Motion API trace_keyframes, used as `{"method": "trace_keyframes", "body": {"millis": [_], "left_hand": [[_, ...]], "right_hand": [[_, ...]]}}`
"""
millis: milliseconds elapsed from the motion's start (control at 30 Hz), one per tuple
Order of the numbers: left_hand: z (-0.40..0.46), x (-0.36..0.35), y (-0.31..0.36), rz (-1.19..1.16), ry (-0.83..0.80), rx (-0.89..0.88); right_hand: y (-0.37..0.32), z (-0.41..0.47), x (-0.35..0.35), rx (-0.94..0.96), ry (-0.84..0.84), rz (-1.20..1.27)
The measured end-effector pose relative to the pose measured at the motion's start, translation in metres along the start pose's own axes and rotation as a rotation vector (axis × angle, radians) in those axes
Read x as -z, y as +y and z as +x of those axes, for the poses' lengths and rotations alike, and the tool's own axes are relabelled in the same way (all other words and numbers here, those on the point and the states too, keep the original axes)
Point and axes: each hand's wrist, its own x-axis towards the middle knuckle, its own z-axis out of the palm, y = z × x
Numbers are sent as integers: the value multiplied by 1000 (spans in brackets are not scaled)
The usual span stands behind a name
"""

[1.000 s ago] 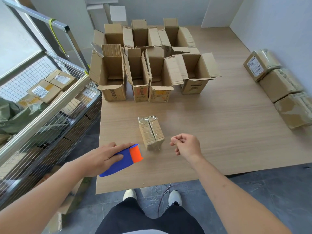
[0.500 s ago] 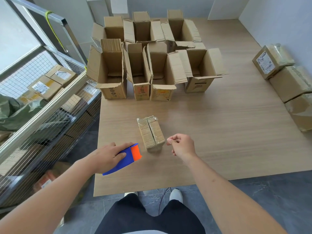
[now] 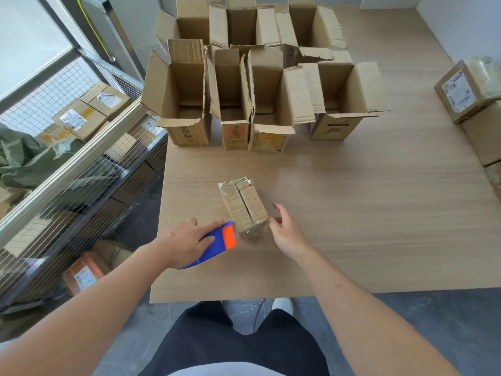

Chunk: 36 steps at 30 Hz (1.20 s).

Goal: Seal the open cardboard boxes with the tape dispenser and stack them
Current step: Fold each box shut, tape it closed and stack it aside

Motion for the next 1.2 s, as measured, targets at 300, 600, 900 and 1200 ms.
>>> {"method": "trace_keyframes", "body": {"millis": [300, 600, 900, 1200], "left_hand": [[-6, -4, -6, -72, -28, 24], [-25, -13, -29, -268, -91, -9], [-5, -19, -6, -241, -109, 92], [15, 15, -26, -99, -158, 188]], "right_hand": [[-14, 0, -21, 1050, 233, -822], [-1, 16, -33, 1061, 223, -1102], [-11, 9, -30, 964, 106, -1109], [-22, 3, -26, 830, -58, -986]]}}
